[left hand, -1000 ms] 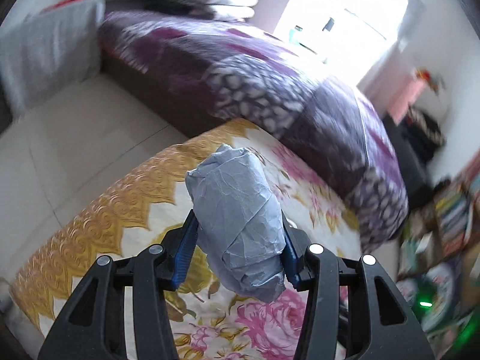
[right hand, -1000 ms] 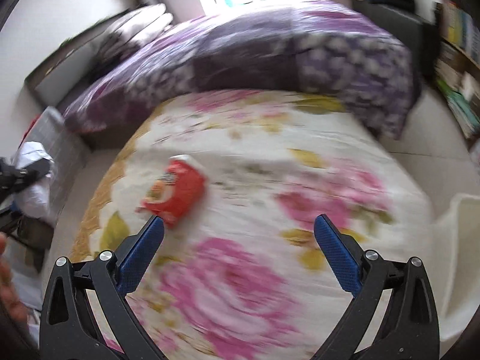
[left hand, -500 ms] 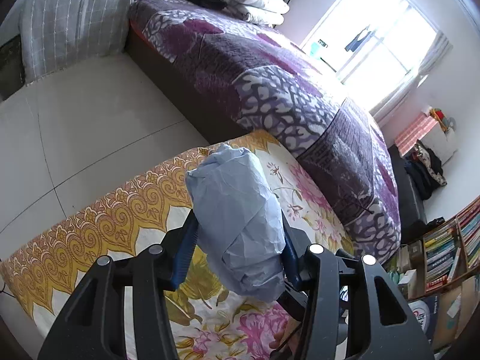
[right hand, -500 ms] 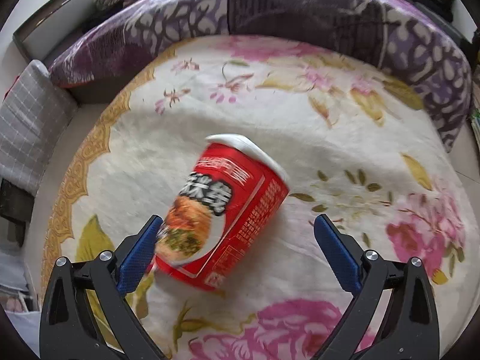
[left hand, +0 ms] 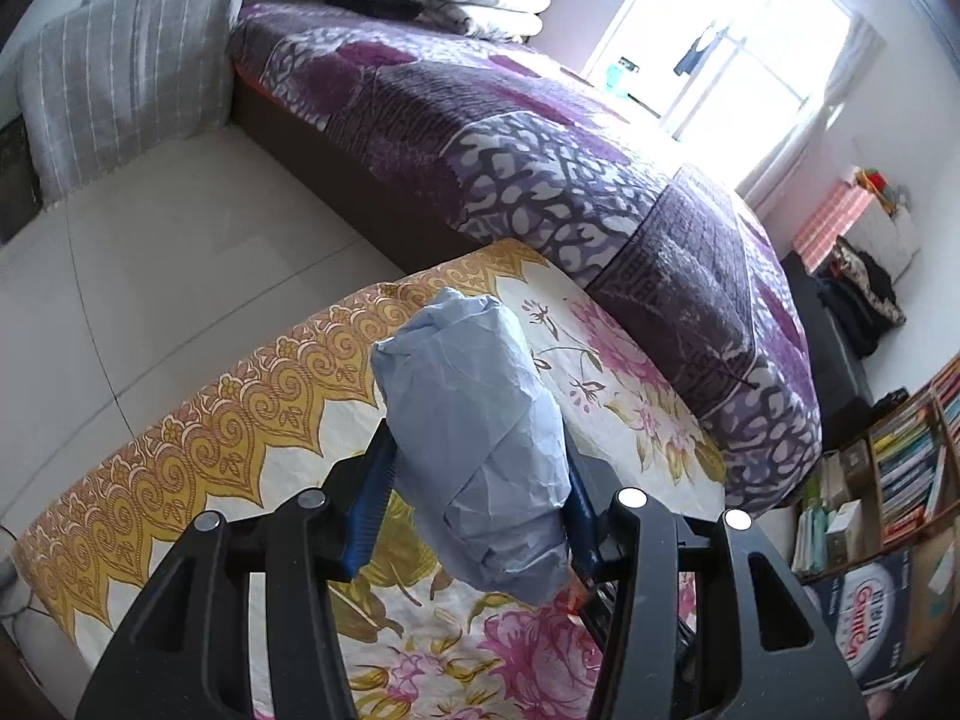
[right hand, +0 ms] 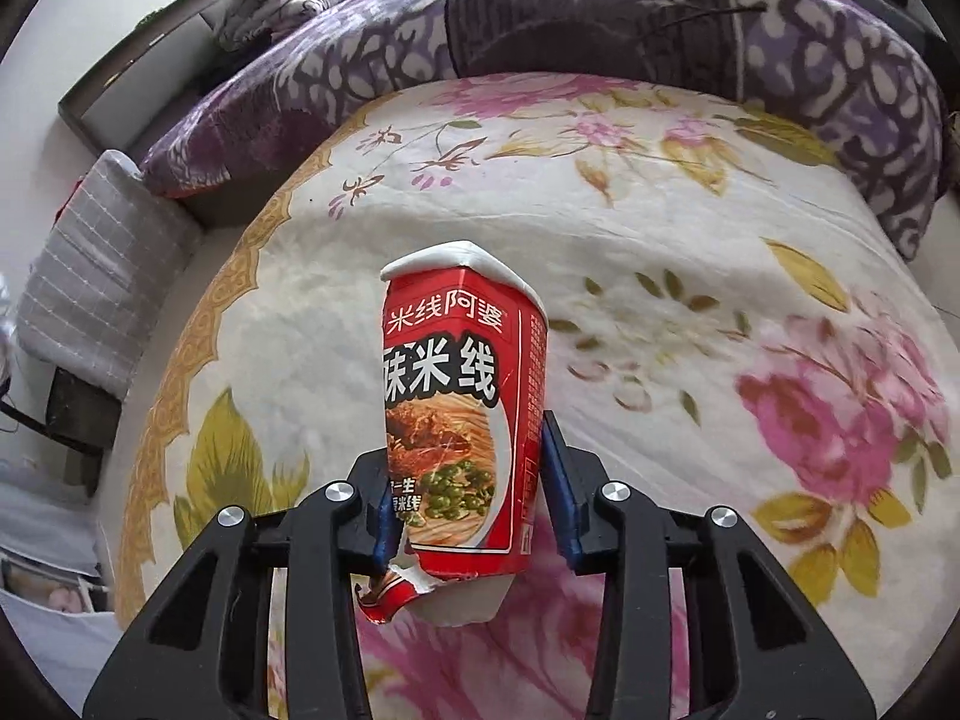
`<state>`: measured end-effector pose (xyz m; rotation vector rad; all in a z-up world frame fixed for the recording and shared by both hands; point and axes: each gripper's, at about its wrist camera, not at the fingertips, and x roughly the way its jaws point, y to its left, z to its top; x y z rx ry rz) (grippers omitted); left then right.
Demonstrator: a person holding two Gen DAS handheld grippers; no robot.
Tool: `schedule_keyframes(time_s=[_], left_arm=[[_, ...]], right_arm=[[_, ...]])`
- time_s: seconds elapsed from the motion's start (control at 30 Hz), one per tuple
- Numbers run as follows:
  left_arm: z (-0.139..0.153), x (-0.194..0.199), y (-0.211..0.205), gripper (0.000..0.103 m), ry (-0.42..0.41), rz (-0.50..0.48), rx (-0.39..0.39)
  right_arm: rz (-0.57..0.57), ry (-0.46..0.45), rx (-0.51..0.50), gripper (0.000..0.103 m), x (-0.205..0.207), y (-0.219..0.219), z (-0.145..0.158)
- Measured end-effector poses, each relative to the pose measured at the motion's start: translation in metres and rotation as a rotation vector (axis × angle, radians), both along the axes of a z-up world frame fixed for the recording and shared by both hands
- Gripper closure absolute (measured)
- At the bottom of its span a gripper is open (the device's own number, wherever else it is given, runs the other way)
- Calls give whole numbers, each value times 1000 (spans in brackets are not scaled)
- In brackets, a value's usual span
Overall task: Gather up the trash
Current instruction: 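Grasp the red noodle cup with the right gripper while the left holds the bag, then carry the red noodle cup over the bin while the left carries the bag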
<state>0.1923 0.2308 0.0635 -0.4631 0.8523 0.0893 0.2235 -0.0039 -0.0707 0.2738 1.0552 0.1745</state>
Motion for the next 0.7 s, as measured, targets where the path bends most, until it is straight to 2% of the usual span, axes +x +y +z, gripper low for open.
schedule_keyframes(time_s=[0.3, 0.7], left_arm=[[6, -10, -41, 54, -9, -60, 90], [0, -28, -106, 54, 5, -180, 193]], right_arm=[[21, -66, -39, 66, -51, -30, 32], [-37, -128, -54, 65, -113, -92, 58]])
